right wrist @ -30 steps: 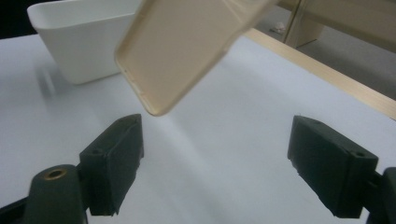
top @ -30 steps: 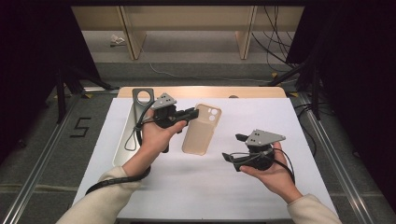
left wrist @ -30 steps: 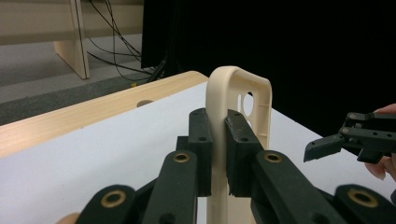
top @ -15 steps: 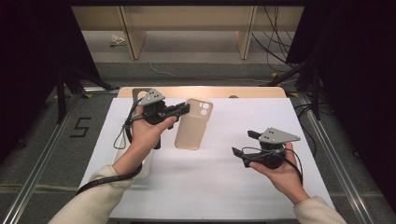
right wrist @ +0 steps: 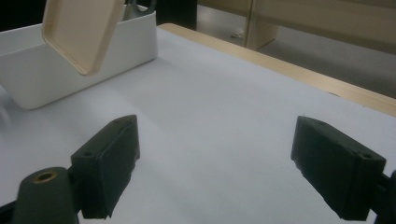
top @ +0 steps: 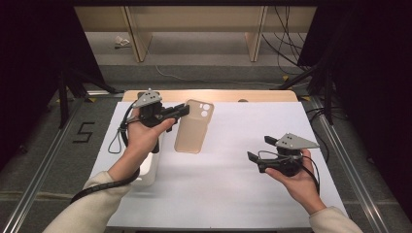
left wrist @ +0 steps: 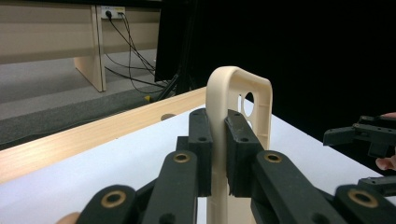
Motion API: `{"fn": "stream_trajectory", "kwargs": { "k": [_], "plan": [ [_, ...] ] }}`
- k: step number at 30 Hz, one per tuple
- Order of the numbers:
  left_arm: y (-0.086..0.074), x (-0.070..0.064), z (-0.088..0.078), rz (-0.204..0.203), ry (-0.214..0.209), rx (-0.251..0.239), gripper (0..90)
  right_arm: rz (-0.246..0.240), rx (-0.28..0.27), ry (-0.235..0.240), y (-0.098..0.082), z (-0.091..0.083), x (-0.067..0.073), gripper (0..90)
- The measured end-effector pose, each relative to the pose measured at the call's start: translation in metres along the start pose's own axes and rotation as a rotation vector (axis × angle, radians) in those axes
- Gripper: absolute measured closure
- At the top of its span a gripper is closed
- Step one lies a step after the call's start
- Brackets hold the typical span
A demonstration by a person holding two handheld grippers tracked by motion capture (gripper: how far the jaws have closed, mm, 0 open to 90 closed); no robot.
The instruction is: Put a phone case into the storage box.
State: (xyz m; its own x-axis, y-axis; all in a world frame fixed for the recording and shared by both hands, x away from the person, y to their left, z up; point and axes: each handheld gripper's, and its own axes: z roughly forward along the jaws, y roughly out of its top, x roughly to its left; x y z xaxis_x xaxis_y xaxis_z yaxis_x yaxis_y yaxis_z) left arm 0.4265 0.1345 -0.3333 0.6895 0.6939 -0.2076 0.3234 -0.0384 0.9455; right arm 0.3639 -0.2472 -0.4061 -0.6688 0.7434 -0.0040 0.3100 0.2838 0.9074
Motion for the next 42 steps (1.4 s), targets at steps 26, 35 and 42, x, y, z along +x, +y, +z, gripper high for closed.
{"fn": "stream_trajectory", "kwargs": {
  "k": [26, 35, 42],
  "plan": [
    [0.009, 0.026, -0.027, -0.005, 0.044, -0.022, 82.2, 0.033, -0.018, -0.032, -0.003, -0.005, -0.007, 16.3],
    [0.012, 0.035, -0.035, 0.001, 0.061, -0.027, 82.2, 0.043, -0.021, -0.032, -0.003, -0.005, -0.007, 16.4],
    [0.013, 0.042, -0.039, -0.004, 0.070, -0.034, 82.2, 0.045, -0.018, -0.034, -0.003, -0.005, -0.007, 16.3]
  ]
}}
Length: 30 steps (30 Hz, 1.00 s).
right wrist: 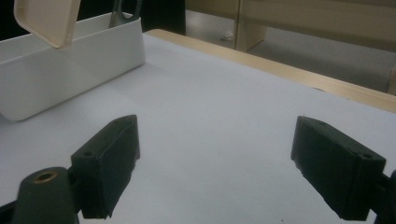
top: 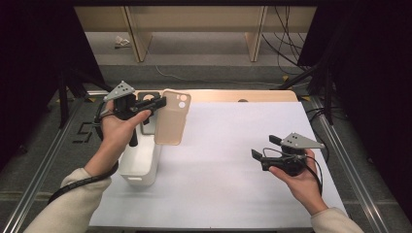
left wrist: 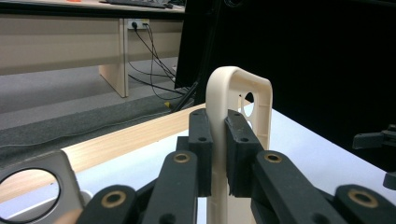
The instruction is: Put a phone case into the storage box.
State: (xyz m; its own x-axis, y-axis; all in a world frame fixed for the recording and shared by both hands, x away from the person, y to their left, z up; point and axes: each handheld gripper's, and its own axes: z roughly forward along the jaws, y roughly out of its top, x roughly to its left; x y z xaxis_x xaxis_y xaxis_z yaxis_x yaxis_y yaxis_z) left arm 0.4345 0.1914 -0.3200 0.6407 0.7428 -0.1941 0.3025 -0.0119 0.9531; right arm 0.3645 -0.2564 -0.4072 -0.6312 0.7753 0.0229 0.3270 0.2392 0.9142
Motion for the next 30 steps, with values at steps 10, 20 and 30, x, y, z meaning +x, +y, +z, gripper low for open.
{"fn": "stream_trajectory", "kwargs": {
  "k": [10, 20, 30],
  "plan": [
    [0.002, 0.010, -0.004, -0.010, 0.015, -0.008, 82.2, 0.004, 0.003, -0.002, -0.001, 0.001, 0.000, 16.3],
    [0.001, 0.018, -0.006, -0.022, 0.031, -0.014, 82.2, 0.007, 0.004, -0.003, -0.001, 0.001, 0.000, 16.4],
    [0.001, 0.021, -0.006, -0.011, 0.048, -0.014, 82.1, 0.010, 0.005, -0.003, -0.001, 0.002, 0.000, 16.3]
  ]
}}
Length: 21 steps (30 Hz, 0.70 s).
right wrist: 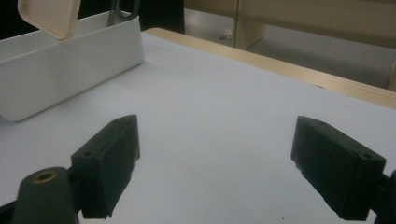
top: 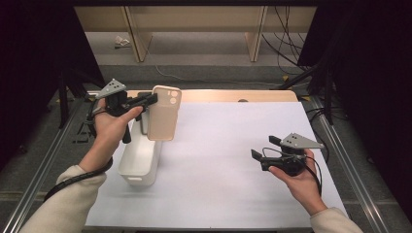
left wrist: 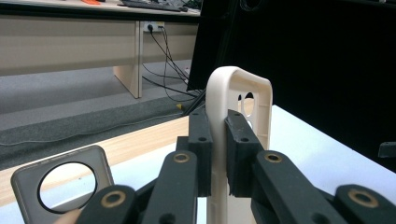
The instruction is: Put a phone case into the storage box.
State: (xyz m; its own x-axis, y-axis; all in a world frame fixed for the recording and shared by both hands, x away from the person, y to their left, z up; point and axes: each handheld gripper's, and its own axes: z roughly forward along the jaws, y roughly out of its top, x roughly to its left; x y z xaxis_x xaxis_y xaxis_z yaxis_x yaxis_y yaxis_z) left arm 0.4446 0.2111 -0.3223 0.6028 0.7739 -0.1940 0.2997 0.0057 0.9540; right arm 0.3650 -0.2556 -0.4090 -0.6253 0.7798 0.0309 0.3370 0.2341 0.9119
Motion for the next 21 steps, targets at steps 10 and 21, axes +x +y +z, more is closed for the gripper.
{"fn": "stream_trajectory", "kwargs": {
  "k": [10, 21],
  "plan": [
    [0.001, 0.006, -0.001, 0.004, 0.003, -0.006, 82.1, 0.006, 0.000, -0.001, 0.000, 0.000, -0.001, 16.4],
    [0.003, 0.014, -0.006, 0.004, 0.018, -0.014, 82.0, 0.008, -0.001, 0.003, 0.000, 0.000, -0.001, 16.3]
  ]
}}
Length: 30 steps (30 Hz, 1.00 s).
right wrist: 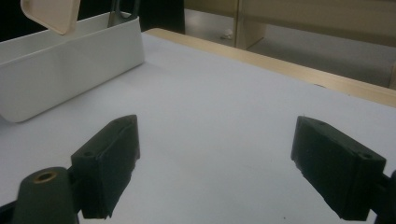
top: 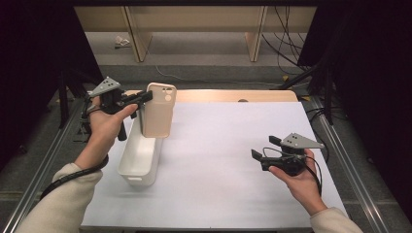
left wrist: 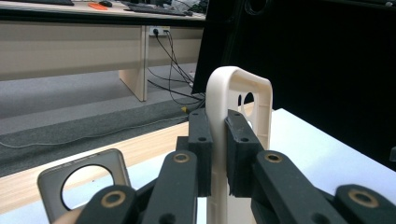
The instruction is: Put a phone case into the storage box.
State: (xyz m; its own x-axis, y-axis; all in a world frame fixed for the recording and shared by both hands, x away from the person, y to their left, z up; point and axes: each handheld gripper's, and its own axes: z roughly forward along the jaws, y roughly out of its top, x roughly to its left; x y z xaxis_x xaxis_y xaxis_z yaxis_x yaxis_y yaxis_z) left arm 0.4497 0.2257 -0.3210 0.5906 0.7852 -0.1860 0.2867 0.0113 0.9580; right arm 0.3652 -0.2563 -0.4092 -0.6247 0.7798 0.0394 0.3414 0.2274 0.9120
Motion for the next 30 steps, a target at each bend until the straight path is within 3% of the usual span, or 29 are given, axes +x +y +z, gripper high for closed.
{"fn": "stream_trajectory", "kwargs": {
  "k": [30],
  "plan": [
    [0.005, 0.030, 0.001, -0.013, 0.063, -0.008, 82.0, 0.003, -0.004, 0.002, -0.001, 0.001, -0.002, 16.3]
  ]
}}
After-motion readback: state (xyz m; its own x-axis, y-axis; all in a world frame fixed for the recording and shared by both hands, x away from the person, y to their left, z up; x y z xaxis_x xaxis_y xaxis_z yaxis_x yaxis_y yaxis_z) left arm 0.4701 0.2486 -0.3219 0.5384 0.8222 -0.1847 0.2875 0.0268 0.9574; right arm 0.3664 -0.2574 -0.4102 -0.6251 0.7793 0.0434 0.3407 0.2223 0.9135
